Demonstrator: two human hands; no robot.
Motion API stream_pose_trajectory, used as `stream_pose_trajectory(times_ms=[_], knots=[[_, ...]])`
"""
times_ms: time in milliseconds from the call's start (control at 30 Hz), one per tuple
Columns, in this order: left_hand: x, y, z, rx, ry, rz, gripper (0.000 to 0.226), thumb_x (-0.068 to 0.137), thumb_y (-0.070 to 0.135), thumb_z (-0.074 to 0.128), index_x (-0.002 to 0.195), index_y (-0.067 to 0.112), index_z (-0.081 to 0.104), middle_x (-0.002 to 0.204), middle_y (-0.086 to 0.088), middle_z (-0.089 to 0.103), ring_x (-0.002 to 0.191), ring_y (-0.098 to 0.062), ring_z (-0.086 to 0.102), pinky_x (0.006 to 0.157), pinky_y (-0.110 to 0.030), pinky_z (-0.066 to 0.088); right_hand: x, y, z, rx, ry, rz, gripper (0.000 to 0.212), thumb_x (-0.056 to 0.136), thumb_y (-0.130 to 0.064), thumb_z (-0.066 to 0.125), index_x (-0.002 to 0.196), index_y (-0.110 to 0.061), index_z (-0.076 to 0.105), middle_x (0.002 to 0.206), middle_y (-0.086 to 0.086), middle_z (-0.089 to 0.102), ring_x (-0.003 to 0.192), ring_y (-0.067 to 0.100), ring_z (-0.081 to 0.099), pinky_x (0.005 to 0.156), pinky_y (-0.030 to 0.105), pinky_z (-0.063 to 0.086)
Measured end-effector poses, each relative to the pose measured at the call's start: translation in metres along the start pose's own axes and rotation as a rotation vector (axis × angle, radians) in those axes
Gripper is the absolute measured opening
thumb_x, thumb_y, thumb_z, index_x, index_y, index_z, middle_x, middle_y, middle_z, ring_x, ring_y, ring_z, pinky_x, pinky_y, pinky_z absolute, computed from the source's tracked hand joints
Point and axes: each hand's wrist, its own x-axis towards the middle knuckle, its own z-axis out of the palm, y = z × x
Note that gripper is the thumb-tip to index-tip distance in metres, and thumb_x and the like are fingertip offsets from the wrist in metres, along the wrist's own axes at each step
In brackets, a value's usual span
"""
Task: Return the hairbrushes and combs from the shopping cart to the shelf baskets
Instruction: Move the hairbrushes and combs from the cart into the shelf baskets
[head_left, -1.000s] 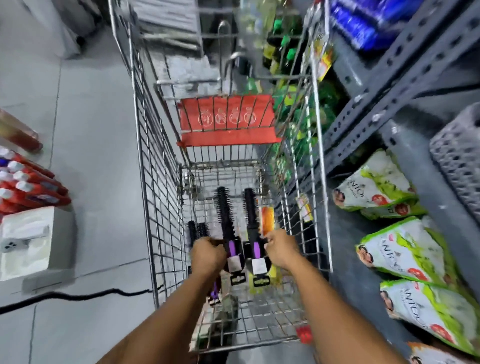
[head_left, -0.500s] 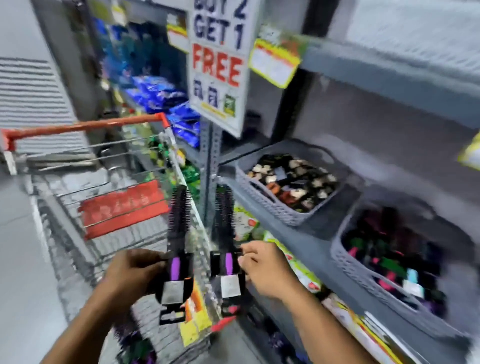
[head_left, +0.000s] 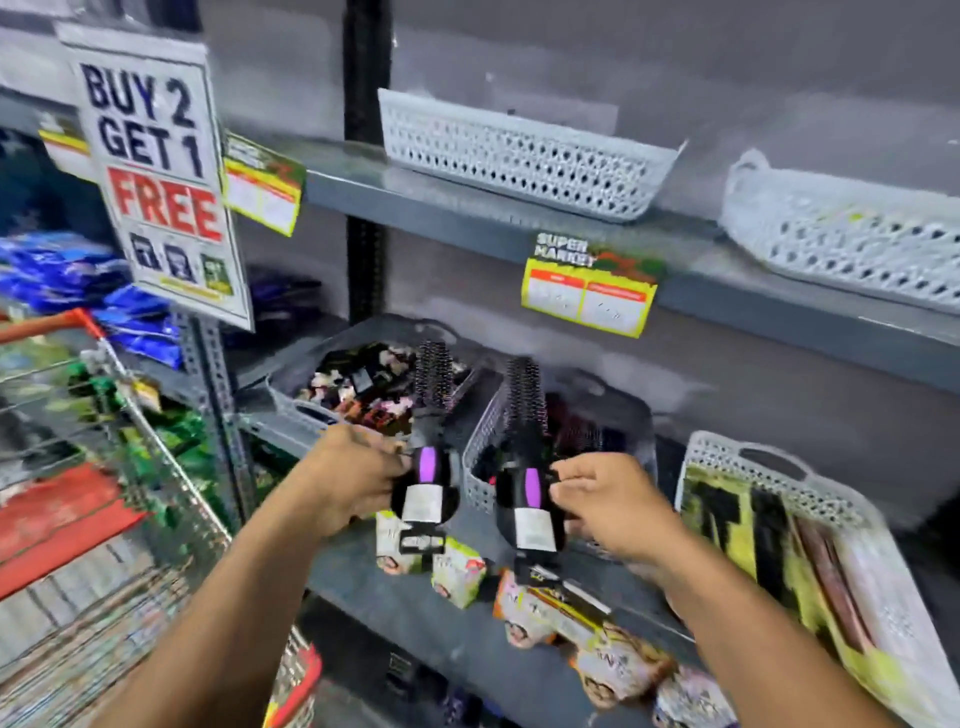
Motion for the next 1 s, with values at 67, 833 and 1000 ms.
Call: stream_pose_trajectory(times_ms=[67, 833, 1000], knots=[[0.02, 0.009, 0.019, 0.008, 0.008, -0.017, 0.033, 0.085, -0.012, 0.055, 0.063, 0.011, 0.049, 0.053, -0.01, 0.063, 0.037, -0.015, 0.059, 0.036, -0.023, 0.051, 0.011, 0.004, -0.016, -0.002, 0.071, 0.044, 0.016, 0.09, 0.0, 0.056, 0.1, -0.008, 0.065, 0.092, 0.007, 0.062, 0.065, 0.009, 0.056, 0.049, 0.02, 0.049], [0.189, -0.022, 0.127, 0.447, -0.112, -0.061, 0.012, 0.073, -0.01, 0.052, 0.073, 0.002, 0.057, 0.074, -0.019, 0.051, 0.061, -0.026, 0.049, 0.054, -0.035, 0.046, 0.132, 0.079, -0.074, -0.264, 0.37, 0.351, 0.025, 0.084, -0.004, 0.061, 0.108, -0.006, 0.068, 0.097, 0.011, 0.068, 0.091, 0.029, 0.067, 0.085, 0.044, 0.059], [0.194, -0.036, 0.134, 0.551, -0.085, -0.112, 0.008, 0.074, -0.006, 0.06, 0.08, -0.002, 0.063, 0.076, -0.018, 0.057, 0.06, -0.025, 0.052, 0.052, -0.03, 0.05, 0.138, 0.088, -0.063, -0.409, 0.304, 0.387, 0.025, 0.085, -0.008, 0.061, 0.109, -0.009, 0.068, 0.116, 0.014, 0.068, 0.099, 0.029, 0.067, 0.088, 0.04, 0.058]])
